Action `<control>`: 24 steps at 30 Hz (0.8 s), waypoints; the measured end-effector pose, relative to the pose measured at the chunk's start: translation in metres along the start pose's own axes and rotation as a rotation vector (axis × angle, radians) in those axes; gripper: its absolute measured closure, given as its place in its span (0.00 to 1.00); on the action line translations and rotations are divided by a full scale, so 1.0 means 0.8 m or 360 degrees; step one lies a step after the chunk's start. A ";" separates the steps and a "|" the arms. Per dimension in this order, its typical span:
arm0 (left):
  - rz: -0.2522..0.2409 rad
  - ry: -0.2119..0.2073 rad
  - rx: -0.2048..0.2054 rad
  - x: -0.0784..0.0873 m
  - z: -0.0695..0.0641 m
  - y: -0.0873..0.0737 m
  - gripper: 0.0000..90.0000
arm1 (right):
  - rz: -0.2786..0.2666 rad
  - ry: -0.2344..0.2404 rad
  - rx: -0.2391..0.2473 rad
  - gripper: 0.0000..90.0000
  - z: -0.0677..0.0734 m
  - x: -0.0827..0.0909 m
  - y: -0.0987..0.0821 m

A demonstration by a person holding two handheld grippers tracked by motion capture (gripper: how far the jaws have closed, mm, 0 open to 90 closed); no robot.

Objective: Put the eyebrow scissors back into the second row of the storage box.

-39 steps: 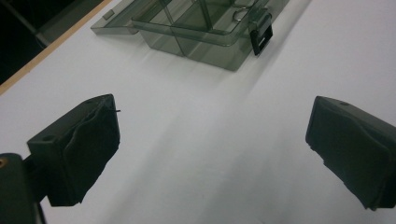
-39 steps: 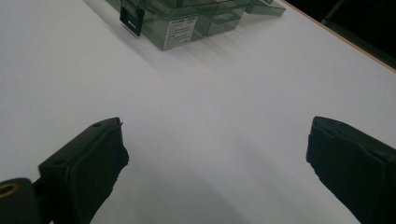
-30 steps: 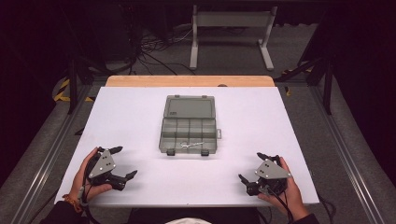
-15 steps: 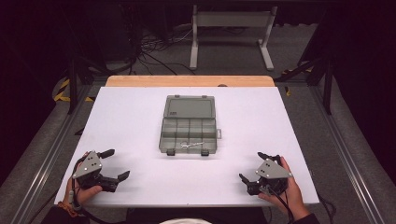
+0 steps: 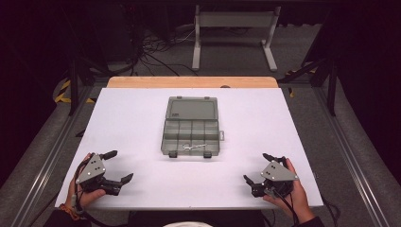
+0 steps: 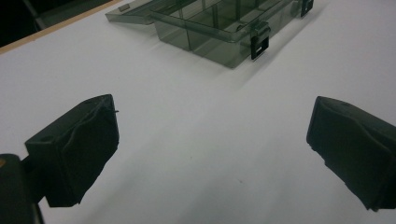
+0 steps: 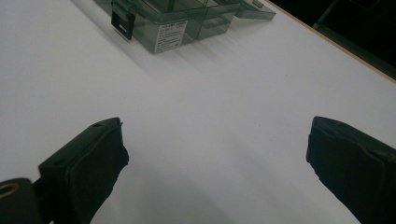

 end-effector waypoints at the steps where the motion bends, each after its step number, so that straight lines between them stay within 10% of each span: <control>1: -0.0013 0.0006 -0.0006 0.001 0.000 0.001 0.04 | 0.0001 -0.0002 -0.0001 0.06 0.000 0.000 0.000; 24: 0.0014 0.0043 -0.0073 -0.002 -0.003 0.002 0.03 | -0.0020 -0.0007 -0.0019 0.06 -0.005 0.000 0.002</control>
Point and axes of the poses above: each handheld gripper's, and its own axes: x roughly backward along the jaws, y roughly out of its top, z roughly to its left, the point moved 6 cm from there along -x, roughly forward along the jaws, and after that the axes turned 11 degrees about x, right-handed, at the moved point
